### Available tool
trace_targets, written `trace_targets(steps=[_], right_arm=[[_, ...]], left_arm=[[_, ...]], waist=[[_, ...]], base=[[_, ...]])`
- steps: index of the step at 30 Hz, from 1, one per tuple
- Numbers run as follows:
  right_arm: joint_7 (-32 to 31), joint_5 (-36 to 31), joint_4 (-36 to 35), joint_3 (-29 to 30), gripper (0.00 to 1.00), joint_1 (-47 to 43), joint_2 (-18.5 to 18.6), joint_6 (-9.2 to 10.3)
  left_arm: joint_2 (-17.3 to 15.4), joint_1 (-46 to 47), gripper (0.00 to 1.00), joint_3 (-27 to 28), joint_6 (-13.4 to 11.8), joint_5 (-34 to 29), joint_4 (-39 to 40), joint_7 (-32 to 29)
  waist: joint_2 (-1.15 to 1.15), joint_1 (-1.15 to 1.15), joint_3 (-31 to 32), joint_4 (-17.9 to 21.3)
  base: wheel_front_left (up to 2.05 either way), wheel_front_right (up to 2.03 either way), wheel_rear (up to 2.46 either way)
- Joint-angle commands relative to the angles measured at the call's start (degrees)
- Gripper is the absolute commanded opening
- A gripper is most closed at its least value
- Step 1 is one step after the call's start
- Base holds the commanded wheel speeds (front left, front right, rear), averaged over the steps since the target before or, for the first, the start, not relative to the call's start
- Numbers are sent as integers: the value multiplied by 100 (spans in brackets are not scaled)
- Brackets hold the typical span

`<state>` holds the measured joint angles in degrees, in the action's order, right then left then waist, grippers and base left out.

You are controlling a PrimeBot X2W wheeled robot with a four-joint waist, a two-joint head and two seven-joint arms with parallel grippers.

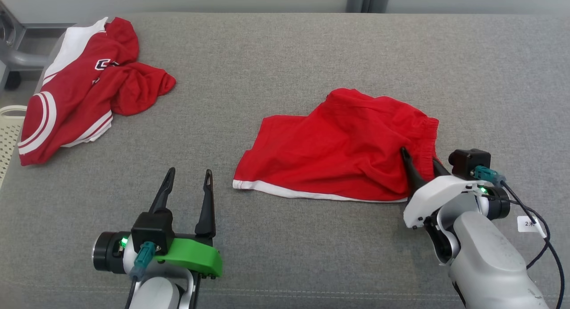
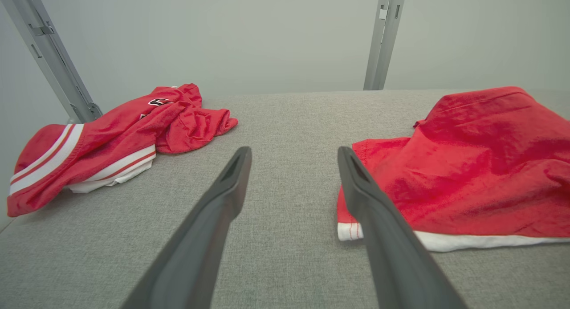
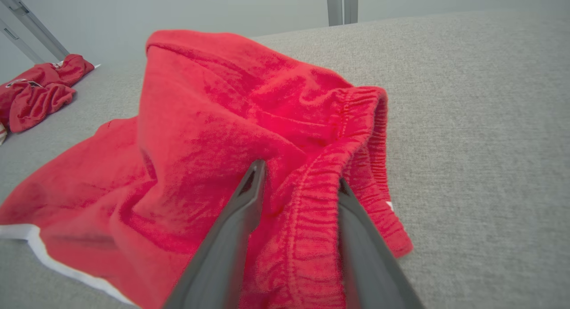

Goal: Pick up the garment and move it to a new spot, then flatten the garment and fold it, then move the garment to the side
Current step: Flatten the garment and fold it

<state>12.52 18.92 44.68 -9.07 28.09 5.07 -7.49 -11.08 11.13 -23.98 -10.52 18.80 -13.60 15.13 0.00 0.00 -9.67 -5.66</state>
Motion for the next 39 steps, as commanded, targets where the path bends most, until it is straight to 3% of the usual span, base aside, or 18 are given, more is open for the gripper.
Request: trace_targets(steps=[1,2,14,27,37,38,39], right_arm=[[-36,57,-25,-32,12,121,45,0],[-53,91,-42,-35,0,159,38,0],[-236,484,-66,385,0,844,26,0],[-212,136,1309,1384,0,1693,681,1],[-165,-106,2127,1628,0,2063,887,1],[-134,-117,2156,1604,13,2088,890,1],[-119,-140,2184,1563,45,2105,878,1]], left_arm=[[38,-53,100,50,38,-38,20,-2],[42,-61,100,65,39,-46,25,-2],[206,-77,100,180,136,-178,93,-2],[400,12,100,319,290,-367,31,-2],[447,14,100,424,401,-502,-24,-2],[449,4,100,420,412,-519,-27,-2],[457,-11,100,418,428,-532,-29,-2]], waist=[[0,0,-7,-13],[0,0,-8,-18],[0,0,-86,-138],[0,0,-287,-505],[0,0,-327,-515],[0,0,-314,-494],[0,0,-297,-470]], base=[[0,0,0],[0,0,0],[0,0,0],[0,0,0],[0,0,0],[0,0,0],[0,0,0]])
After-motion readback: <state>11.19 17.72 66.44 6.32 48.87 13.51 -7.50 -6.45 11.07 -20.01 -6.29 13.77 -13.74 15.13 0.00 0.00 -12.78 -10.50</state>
